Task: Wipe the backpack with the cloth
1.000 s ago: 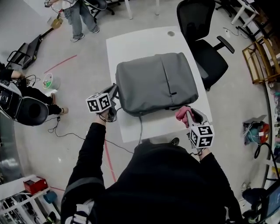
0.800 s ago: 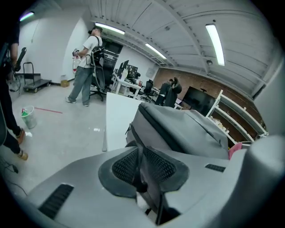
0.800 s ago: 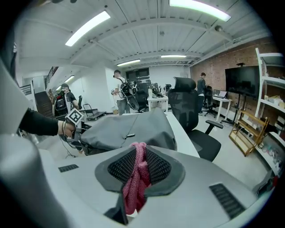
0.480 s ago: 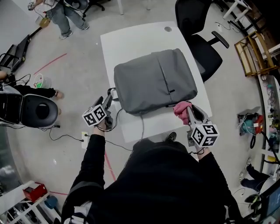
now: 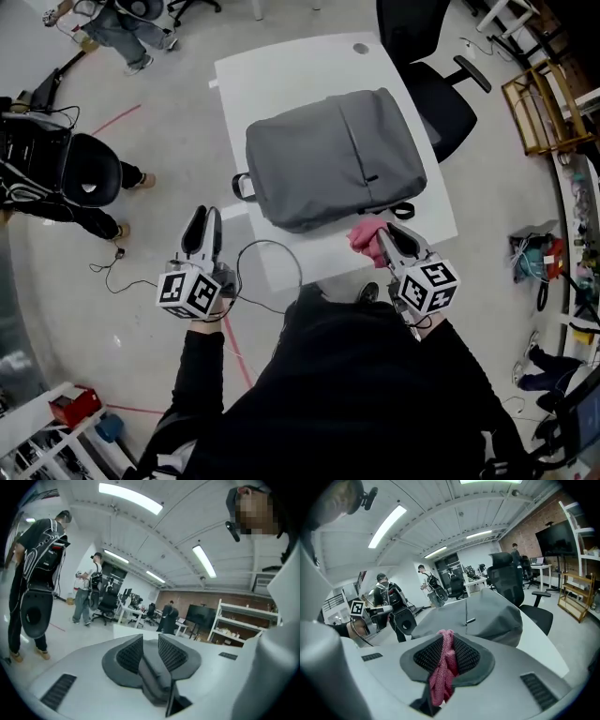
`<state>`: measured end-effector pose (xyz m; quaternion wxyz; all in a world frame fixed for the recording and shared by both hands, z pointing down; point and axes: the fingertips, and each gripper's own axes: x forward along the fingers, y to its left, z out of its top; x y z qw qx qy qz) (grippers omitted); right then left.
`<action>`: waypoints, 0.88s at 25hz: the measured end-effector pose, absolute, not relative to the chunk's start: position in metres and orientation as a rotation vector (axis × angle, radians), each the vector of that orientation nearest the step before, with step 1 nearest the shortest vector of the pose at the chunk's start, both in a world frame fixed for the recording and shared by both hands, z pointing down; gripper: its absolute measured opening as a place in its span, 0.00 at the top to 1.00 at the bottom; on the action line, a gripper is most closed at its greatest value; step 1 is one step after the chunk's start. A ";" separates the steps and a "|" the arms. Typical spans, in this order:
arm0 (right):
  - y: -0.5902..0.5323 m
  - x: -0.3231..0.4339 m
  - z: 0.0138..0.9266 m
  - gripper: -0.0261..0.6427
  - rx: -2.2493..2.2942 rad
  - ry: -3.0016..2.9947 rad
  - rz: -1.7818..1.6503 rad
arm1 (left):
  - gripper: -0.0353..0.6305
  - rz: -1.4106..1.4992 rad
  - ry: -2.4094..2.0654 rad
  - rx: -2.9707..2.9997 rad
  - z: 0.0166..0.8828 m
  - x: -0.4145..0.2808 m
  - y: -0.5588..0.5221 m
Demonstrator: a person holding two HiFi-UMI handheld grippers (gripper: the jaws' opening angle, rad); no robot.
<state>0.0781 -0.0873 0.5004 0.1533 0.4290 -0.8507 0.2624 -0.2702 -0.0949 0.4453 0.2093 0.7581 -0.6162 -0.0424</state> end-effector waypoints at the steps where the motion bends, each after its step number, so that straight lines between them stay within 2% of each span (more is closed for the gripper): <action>1: -0.083 0.076 0.498 0.85 1.213 -2.459 0.744 | 0.80 -0.178 -1.664 2.138 0.430 -0.243 -0.087; 6: -0.059 0.084 0.477 0.85 1.126 -2.569 0.661 | 0.84 -0.307 -1.293 2.247 0.381 -0.088 -0.037; 10: -0.036 0.128 0.481 0.85 1.149 -2.608 0.685 | 0.84 -0.231 -1.180 2.351 0.376 0.006 -0.002; 15: 0.025 0.186 0.502 0.85 1.100 -2.609 0.744 | 0.84 -0.053 -1.200 2.314 0.401 0.073 0.062; 22: 0.093 0.243 0.533 0.85 1.084 -2.518 0.880 | 0.84 0.097 -1.262 2.247 0.410 0.119 0.123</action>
